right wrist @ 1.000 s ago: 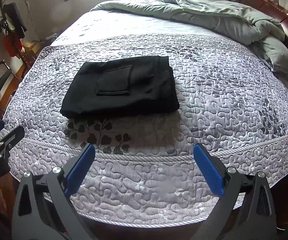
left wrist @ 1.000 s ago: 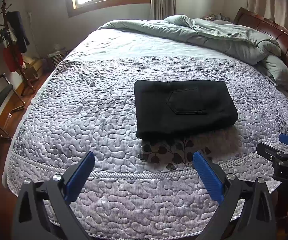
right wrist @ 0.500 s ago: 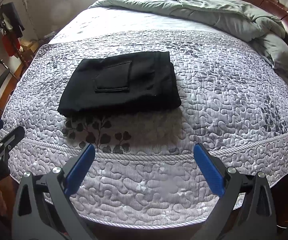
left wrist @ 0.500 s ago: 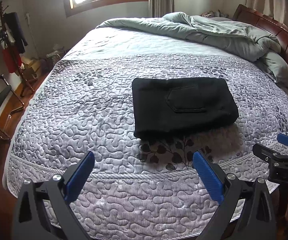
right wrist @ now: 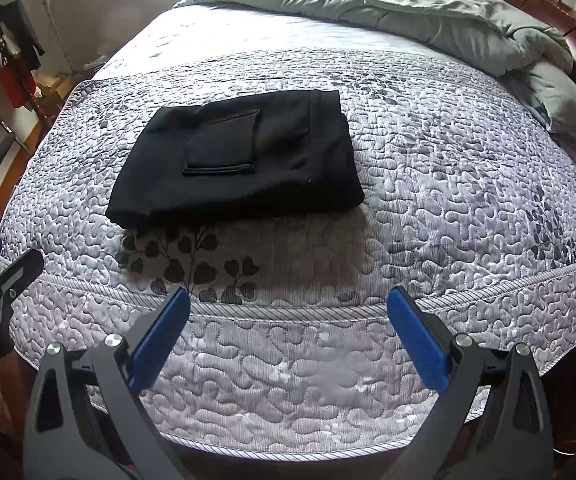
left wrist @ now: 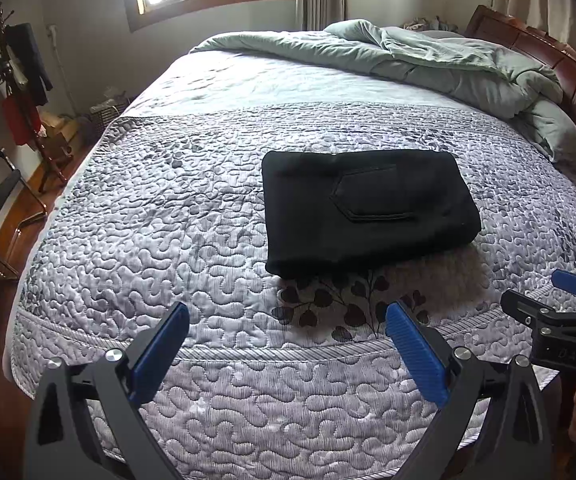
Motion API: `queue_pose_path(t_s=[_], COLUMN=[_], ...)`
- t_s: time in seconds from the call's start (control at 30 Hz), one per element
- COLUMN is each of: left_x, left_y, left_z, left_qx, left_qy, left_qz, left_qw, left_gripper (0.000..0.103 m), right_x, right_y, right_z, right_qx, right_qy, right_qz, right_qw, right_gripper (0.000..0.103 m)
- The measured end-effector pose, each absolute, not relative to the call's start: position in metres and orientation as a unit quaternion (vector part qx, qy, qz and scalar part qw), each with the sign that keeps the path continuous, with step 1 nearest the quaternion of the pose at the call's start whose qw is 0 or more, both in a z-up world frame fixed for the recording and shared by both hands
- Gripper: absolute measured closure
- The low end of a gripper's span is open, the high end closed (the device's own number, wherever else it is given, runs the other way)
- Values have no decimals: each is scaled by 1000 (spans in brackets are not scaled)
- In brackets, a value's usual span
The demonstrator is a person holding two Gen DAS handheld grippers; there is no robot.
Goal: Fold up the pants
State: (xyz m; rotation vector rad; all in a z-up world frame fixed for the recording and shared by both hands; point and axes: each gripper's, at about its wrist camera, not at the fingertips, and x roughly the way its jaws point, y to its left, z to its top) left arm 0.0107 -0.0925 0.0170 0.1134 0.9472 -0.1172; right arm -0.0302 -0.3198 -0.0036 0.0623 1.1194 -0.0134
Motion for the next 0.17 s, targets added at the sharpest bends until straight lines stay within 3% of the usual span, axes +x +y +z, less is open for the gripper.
queue_pose_path(t_s=[0.17], left_x=[10], left_y=[-95], left_z=[19], left_qx=[58], left_qy=[453], left_qz=[-55], left_qw=[888], left_gripper=[4], right_x=[-28], right_y=[-323], right_z=[-9], right_qx=[36], right_qy=[537], right_qz=[-10], right_qw=[843], right_gripper=[5])
